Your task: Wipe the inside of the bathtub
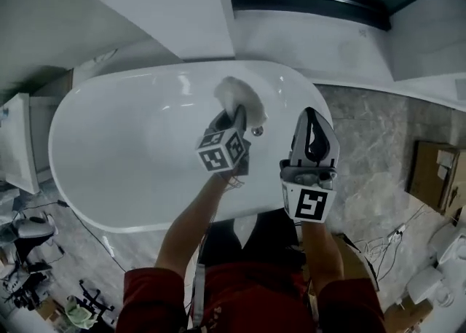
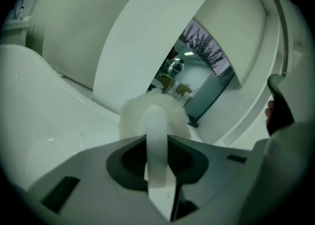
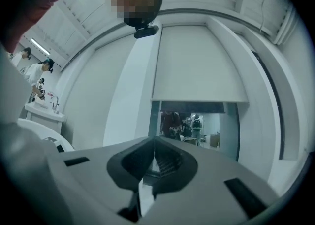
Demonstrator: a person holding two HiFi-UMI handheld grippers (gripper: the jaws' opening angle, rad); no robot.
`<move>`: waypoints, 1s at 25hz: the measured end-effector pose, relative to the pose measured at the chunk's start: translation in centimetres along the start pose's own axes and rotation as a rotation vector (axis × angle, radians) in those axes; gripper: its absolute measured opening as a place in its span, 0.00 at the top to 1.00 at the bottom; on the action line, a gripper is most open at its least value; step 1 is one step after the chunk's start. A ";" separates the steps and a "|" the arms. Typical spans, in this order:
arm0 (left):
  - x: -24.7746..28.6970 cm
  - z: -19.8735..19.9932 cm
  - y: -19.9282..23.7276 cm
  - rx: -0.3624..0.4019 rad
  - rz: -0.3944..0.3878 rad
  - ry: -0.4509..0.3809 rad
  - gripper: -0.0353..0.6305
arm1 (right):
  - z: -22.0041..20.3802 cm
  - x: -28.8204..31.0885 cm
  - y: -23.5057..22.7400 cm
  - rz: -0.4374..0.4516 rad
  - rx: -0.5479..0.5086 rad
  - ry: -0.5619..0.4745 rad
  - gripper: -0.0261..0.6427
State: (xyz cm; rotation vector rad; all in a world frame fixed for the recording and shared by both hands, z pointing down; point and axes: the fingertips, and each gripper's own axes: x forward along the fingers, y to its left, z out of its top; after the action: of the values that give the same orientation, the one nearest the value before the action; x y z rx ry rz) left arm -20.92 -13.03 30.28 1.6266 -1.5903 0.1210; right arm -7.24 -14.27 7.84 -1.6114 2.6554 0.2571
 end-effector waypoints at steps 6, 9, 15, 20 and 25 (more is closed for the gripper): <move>-10.6 8.2 -2.7 0.146 -0.018 -0.176 0.81 | 6.3 -0.6 3.6 -0.014 0.008 0.033 0.94; -16.3 11.7 -3.2 0.194 -0.026 -0.286 0.81 | 8.2 -0.9 5.9 -0.004 0.005 0.089 0.94; -27.3 15.7 -2.8 0.330 -0.042 -0.459 0.81 | 14.5 -3.4 11.1 0.009 0.020 0.043 0.94; -35.1 15.8 -1.9 0.482 -0.012 -0.547 0.81 | 17.8 -6.1 16.1 0.046 -0.001 0.027 0.94; -41.0 16.8 -2.8 0.598 0.019 -0.638 0.81 | 21.6 -8.4 18.3 0.074 0.008 0.005 0.94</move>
State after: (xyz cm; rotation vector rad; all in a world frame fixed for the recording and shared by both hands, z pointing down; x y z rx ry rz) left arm -34.19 8.47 -6.20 2.2619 -2.1922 0.0967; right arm -20.86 4.73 -10.20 -1.5155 2.7192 0.2442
